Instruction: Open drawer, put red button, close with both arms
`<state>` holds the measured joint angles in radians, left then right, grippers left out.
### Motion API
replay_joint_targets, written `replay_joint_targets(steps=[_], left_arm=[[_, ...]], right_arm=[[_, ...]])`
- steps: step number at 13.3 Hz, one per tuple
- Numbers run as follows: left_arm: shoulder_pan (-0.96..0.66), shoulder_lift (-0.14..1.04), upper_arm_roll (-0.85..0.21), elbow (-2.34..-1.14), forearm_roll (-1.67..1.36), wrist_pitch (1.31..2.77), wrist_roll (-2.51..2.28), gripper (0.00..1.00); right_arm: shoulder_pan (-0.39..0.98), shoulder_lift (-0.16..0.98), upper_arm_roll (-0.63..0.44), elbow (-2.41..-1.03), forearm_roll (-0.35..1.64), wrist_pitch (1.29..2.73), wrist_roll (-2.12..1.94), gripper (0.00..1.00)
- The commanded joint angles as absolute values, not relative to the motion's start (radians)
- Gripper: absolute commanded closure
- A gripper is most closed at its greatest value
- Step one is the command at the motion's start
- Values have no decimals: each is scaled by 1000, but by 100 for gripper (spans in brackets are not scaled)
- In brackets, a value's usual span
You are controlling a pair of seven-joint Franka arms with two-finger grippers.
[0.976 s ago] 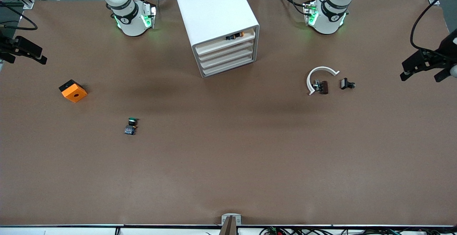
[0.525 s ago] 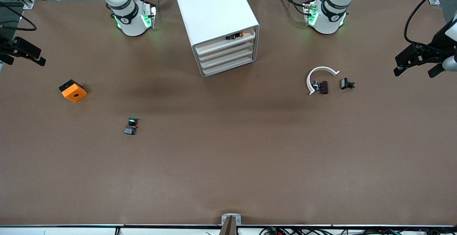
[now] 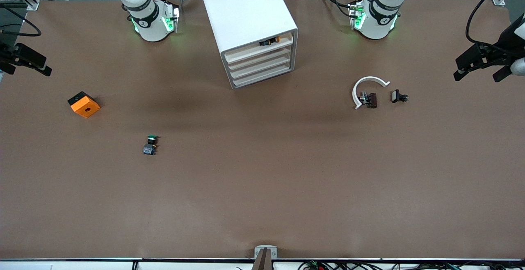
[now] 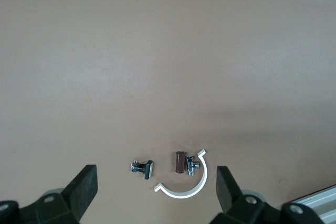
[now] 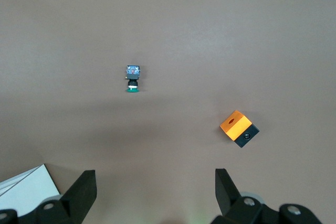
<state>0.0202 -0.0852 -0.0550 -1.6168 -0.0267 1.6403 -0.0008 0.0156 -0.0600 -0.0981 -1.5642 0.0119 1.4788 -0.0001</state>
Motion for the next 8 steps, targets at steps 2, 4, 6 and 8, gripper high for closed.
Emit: replay_joint_targets(steps=[2,4,6,8], left_arm=[[8,-94,-43,-1602,-18,1628,-8,0],[6,-95,-49,-1597,-18,1628,-11,0],[8,-94,-51,-1595,-21,1628,-11,0],[8,-94,-49,-1595,-21,1628,-11,0]], right_arm=[[2,-100,-92,-1608,3,1494,15,0],[2,-100,-92,-1608,3,1494,15,0],[3,-100,-92,-1608,3,1496,15,0],[3,-100,-91,-1608,3,1502,15,0]])
